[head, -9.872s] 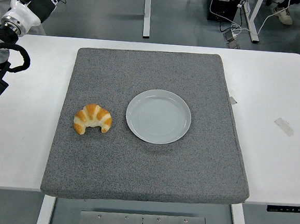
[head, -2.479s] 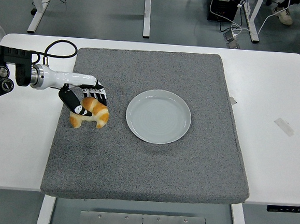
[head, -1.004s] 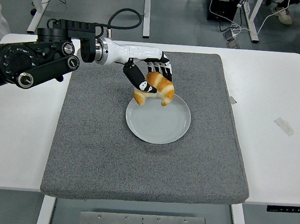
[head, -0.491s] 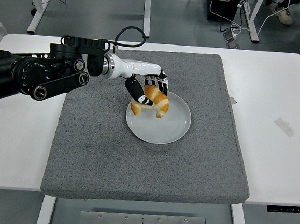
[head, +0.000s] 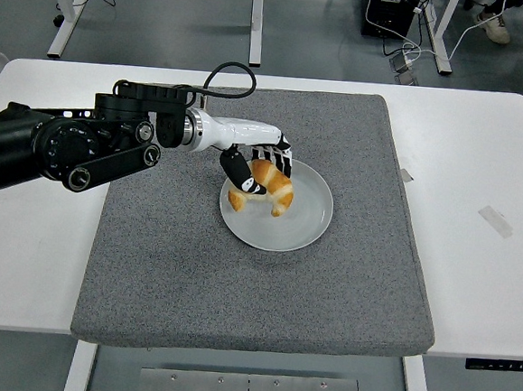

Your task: Place the bread on the plate

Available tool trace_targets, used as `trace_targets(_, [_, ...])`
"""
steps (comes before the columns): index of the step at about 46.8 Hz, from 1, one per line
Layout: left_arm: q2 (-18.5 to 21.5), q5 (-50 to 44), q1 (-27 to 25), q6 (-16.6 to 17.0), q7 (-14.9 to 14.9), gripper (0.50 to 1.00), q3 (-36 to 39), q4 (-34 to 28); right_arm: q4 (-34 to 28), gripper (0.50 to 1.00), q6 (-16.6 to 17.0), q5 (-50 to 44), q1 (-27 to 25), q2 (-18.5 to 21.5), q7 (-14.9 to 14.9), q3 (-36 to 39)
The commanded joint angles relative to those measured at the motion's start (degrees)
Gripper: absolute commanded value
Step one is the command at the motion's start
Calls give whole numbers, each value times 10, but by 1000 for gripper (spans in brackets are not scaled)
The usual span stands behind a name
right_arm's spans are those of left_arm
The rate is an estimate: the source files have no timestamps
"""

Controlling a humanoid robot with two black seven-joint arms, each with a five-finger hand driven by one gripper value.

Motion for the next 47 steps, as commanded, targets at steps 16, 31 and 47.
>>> trace_targets(16, [-1, 0, 8, 18, 0, 500, 25, 4, 0, 1000, 0, 0, 0, 0, 0, 0])
trace_targets(31, [-1, -7, 8, 31, -4, 699, 24, 6, 0, 1000, 0, 1, 0, 0, 0, 0])
trace_targets(47, [-1, -14, 8, 45, -8, 964, 20, 5, 0, 1000, 0, 0, 0, 0, 0, 0])
